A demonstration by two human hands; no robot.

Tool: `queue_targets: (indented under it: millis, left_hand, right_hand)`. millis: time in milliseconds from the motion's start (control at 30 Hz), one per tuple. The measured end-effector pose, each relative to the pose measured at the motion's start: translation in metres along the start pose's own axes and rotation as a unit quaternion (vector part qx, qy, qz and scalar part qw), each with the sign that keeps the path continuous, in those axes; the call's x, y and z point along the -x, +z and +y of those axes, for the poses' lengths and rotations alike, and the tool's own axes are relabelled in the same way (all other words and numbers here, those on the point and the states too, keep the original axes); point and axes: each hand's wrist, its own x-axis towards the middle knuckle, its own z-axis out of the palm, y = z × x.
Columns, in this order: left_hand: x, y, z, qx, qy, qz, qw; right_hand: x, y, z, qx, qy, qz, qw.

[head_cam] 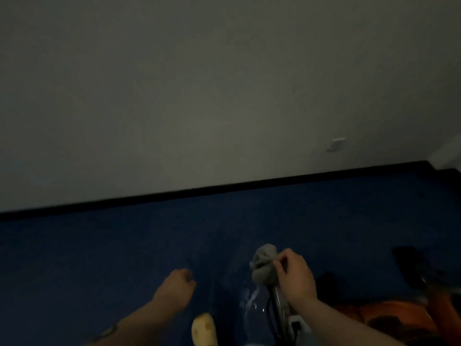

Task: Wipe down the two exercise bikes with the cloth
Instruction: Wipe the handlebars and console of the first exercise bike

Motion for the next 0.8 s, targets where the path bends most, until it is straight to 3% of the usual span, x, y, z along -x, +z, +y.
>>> queue_targets:
  millis: [167, 400, 800]
  left_hand:
    - [-0.095, -0.048, 0.071, -0.063, 0.069, -0.014, 0.996]
    - [-0.165, -0.025, 0.216, -0.133, 0.228, -0.068, 0.962]
    - [-0.260, -0.010, 0.423, -0.232, 0.349, -0.113, 0.901]
  right_hand:
    - [-0.045, -0.022, -0.011, -0.032, 0.079, 0.077, 0.993]
    - [-0.109, -0.065, 0.019, -0.059, 0.218, 0.161, 0.961]
    - [-0.210, -0.153, 0.067, -0.101, 0.304, 0.254, 0.913]
